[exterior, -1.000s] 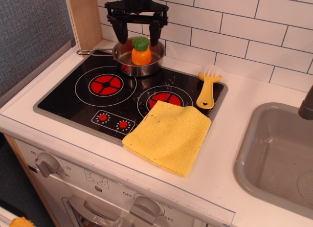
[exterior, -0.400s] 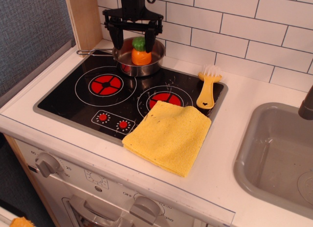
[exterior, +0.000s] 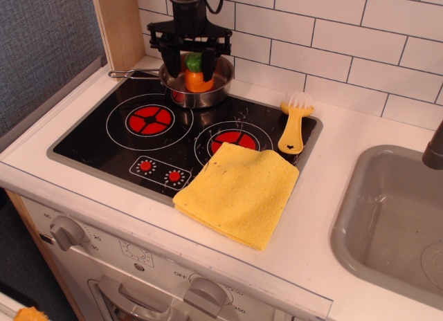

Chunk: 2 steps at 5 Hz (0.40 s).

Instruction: Place the pineapple next to the yellow brush on the stove.

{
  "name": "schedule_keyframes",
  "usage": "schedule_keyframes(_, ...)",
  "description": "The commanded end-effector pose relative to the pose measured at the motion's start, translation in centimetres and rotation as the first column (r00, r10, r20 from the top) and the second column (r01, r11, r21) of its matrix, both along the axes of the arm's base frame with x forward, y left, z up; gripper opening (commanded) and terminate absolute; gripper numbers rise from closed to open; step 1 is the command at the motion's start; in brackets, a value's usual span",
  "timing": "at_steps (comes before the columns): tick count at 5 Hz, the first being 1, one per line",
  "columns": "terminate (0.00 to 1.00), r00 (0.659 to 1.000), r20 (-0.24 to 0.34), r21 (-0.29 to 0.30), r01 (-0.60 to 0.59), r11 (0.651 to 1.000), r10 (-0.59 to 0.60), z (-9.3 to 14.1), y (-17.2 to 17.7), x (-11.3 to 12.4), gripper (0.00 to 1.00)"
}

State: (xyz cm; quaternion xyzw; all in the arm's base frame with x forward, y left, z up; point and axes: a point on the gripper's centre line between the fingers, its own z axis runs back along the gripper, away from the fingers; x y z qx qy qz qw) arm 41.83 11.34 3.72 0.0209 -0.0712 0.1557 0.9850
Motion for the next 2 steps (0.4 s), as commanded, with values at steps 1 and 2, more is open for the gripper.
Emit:
schedule_keyframes(1,0.00,0.996,0.088,0.004,-0.011,1.000,0.011,3.8,0.4,0.1,0.00)
schedule_keyframes(2,0.00,0.986,0.165,0.038,-0.005,0.999,-0.002,7.5,-0.2,-0.4,0.00)
